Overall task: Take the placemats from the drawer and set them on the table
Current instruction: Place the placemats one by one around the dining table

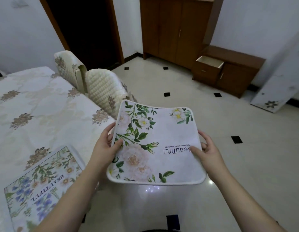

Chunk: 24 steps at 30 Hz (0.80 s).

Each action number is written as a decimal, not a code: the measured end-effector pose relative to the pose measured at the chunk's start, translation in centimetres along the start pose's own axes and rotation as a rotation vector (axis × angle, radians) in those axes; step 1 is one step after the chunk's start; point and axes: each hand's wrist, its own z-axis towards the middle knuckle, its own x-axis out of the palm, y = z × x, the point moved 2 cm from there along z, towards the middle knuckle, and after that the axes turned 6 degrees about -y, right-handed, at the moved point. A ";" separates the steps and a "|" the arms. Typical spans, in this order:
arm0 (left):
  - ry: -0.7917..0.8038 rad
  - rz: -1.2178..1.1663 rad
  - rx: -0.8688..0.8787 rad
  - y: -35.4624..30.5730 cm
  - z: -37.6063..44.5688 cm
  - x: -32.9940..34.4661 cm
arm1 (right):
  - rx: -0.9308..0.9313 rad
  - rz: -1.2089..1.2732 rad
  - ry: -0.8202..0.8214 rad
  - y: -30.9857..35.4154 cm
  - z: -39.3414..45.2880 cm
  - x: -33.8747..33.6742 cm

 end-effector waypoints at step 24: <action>0.008 -0.108 -0.065 -1.6 16.7 8.2 | -0.038 -0.170 -0.176 4.4 16.2 -0.1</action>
